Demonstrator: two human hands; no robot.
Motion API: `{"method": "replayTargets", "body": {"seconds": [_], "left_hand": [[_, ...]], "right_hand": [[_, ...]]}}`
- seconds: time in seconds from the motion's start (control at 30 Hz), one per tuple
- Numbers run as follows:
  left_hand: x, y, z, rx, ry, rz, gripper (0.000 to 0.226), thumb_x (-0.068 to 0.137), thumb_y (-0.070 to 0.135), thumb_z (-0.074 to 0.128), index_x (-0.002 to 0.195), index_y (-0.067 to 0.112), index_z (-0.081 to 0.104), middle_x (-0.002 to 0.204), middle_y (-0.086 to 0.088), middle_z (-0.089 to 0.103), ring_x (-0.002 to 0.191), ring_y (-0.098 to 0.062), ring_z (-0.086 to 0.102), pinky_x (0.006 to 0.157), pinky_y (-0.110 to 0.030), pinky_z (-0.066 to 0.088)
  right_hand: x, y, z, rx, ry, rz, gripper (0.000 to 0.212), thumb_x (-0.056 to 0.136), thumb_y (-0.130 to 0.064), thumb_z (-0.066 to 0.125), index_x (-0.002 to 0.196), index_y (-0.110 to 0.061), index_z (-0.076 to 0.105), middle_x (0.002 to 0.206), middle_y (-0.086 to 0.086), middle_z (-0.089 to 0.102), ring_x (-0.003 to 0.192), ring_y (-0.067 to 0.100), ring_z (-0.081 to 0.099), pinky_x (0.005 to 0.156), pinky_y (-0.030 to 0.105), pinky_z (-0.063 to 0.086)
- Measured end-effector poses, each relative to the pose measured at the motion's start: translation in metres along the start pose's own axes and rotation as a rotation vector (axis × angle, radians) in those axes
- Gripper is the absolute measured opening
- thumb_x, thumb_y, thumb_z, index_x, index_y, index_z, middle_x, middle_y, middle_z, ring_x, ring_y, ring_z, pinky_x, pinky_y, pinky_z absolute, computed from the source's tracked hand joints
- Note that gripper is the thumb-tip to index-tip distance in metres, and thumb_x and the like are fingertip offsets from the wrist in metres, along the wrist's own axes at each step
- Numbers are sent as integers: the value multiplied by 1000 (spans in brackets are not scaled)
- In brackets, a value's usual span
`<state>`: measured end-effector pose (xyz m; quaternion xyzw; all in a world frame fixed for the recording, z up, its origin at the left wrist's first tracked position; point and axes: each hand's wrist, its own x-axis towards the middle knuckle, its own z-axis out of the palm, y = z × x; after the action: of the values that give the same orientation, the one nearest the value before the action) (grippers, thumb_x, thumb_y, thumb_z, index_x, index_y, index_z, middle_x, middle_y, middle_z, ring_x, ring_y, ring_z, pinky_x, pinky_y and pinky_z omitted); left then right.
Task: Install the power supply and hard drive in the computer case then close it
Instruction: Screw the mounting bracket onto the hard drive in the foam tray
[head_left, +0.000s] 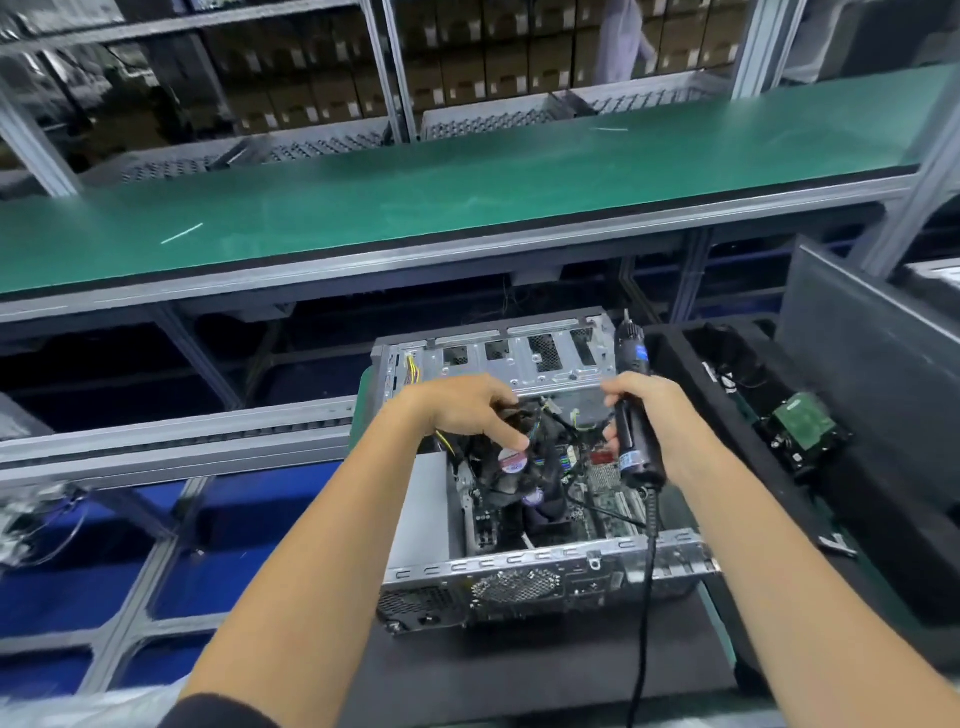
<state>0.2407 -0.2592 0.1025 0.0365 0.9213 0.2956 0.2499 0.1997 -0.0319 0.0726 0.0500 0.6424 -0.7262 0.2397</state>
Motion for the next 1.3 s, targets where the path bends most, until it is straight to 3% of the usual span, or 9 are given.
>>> {"method": "replayTargets", "body": {"seconds": [0.27, 0.4, 0.43, 0.57, 0.83, 0.93, 1.03, 1.2, 1.3], "left_hand": [[26, 11, 53, 231, -303, -132, 30, 71, 38, 80, 65, 21, 56, 54, 10, 49, 51, -11, 45, 44, -18, 40], [25, 4, 66, 147, -436, -211, 51, 75, 46, 76, 109, 10, 64, 106, 2, 60, 83, -18, 55, 60, -23, 51], [26, 2, 69, 107, -448, -209, 45, 78, 44, 73, 107, 11, 66, 107, 2, 60, 87, -18, 54, 65, -25, 52], [21, 0, 79, 0, -468, -156, 21, 89, 26, 66, 80, 8, 60, 69, 1, 52, 67, -17, 47, 63, -25, 52], [14, -7, 72, 16, -522, -80, 20, 88, 6, 64, 71, 17, 65, 63, 9, 59, 66, -11, 54, 68, -28, 51], [16, -2, 70, 50, -493, -75, 7, 86, 5, 66, 82, 11, 67, 63, 13, 63, 58, -1, 59, 60, -20, 53], [17, 3, 70, 104, -495, -137, 10, 85, 0, 66, 93, 7, 67, 76, 7, 63, 58, -4, 63, 68, -26, 56], [16, 8, 65, 87, -517, -139, 14, 86, 15, 68, 100, 10, 68, 89, 4, 66, 78, -10, 64, 76, -28, 57], [19, 9, 61, 34, -415, -115, 23, 89, 34, 64, 92, 12, 63, 84, 6, 64, 65, 3, 64, 59, -13, 52]], "right_hand": [[2, 17, 2, -56, -24, 56, 13, 86, -13, 62, 85, -5, 52, 56, 9, 48, 42, 25, 52, 39, 26, 45], [-2, 26, 10, -110, -56, 64, 15, 85, -13, 62, 87, -5, 50, 57, 10, 47, 45, 25, 50, 44, 27, 44], [-3, 29, 12, -119, -54, 66, 15, 84, -14, 62, 87, -6, 50, 60, 11, 47, 48, 25, 49, 48, 29, 43], [-8, 34, 15, -138, -68, 65, 16, 84, -14, 63, 89, -7, 50, 69, 15, 50, 48, 26, 54, 52, 33, 43], [-14, 34, 13, -124, -70, 74, 14, 87, -10, 61, 90, -5, 49, 68, 15, 50, 46, 25, 53, 45, 29, 46], [-16, 32, 11, -128, -58, 49, 13, 87, -11, 62, 88, -7, 49, 64, 13, 50, 43, 25, 53, 43, 27, 46], [-16, 32, 9, -118, -53, 42, 14, 87, -10, 61, 89, -7, 48, 64, 12, 50, 42, 25, 53, 43, 28, 46], [-17, 34, 8, -103, -58, 60, 13, 86, -9, 62, 88, -7, 49, 55, 8, 51, 43, 24, 53, 41, 27, 46], [-17, 33, 7, -94, -59, 67, 13, 86, -9, 62, 89, -5, 50, 56, 10, 51, 44, 25, 53, 41, 26, 46]]}}
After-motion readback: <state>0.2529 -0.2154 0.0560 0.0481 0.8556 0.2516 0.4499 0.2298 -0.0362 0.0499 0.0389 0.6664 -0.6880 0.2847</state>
